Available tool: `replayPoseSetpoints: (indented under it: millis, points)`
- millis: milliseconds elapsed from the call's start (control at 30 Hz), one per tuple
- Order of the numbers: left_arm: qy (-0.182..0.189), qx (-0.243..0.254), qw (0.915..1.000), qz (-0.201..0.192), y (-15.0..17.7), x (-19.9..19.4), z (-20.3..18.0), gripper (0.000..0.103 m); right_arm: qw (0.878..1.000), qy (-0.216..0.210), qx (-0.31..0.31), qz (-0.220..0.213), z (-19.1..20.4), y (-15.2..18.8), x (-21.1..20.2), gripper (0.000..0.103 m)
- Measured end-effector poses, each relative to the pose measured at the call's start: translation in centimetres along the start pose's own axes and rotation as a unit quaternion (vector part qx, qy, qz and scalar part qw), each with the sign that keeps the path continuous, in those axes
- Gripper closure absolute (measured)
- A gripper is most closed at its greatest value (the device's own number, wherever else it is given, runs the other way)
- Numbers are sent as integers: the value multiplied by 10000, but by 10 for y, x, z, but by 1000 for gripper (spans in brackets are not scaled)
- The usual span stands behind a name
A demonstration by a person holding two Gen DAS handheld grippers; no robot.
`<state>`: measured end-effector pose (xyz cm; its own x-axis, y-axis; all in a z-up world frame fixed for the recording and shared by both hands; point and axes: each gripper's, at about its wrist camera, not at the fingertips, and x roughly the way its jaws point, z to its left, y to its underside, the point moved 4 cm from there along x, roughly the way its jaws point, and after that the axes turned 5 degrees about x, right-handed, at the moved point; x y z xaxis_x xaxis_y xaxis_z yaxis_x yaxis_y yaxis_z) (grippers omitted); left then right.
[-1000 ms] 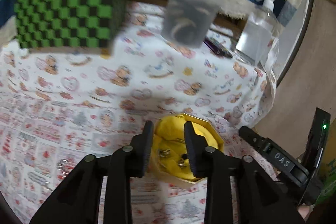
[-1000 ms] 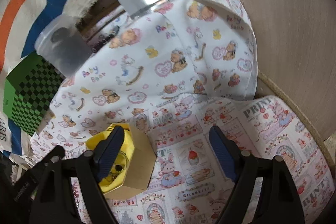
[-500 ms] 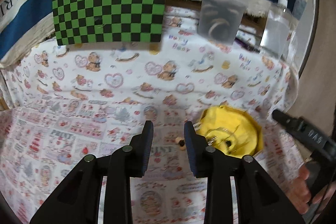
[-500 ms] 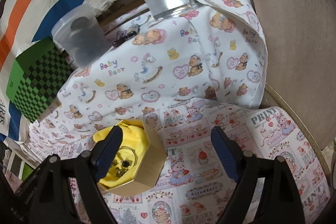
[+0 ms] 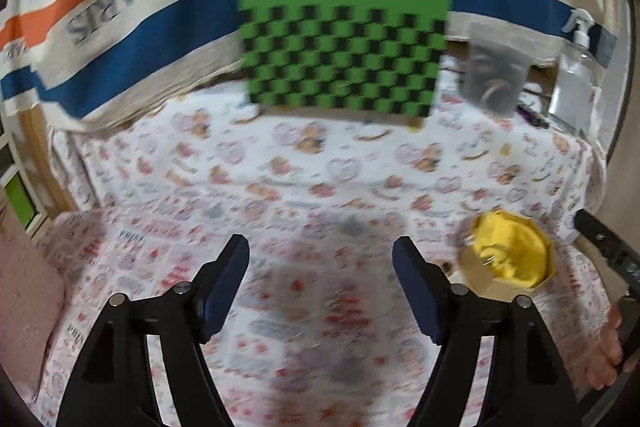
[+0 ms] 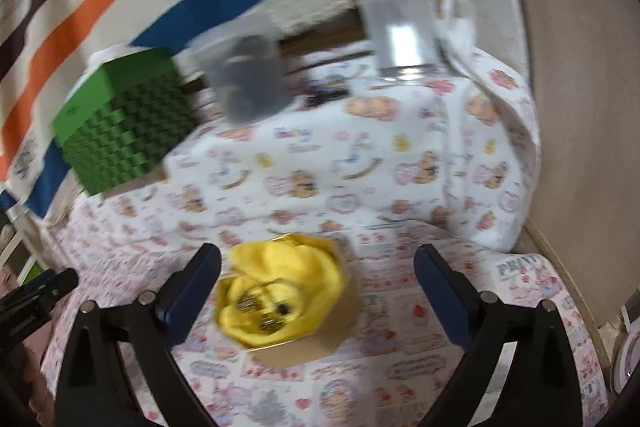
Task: Organize jewelry
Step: 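Lower the earring with the left tool into the gold box and open, then lower the left tool onto a small silver ring and close it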
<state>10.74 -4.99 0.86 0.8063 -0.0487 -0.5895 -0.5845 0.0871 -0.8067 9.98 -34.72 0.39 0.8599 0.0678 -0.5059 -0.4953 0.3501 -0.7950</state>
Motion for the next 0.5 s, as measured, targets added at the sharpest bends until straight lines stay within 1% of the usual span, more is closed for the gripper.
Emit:
replayPoseSetpoints:
  millis: [33,133,200,267,300,333,367,467,500]
  points:
    - [-24,-23,10000,62,4,2,5,28,9999,-73,-81,8,6,2,-2,4]
    - [-76,-94,9992,387,15,12,14,28,9992,-270,-281,67,20,8,-3,3]
    - [-104,-104,9975,697,24,22,16,28,9988,-265,-418,64,27,12,-3,3]
    - [-41,-90,9955,938,33,31,17,29,9983,-254,-510,81,31,15,-3,3]
    - [-26,-68,9944,1050,37,35,16,33,9983,-258,-517,92,31,16,-2,3]
    - [-46,-32,9928,1198,42,39,16,40,9982,-274,-524,116,32,17,-2,3]
    - [-48,-3,9915,1297,45,43,15,43,9981,-279,-529,131,32,17,-1,3]
    - [44,10,9892,1467,54,49,12,53,9980,-247,-558,150,33,19,1,3]
    - [55,52,9884,1516,56,50,10,58,9980,-239,-565,160,33,19,2,3]
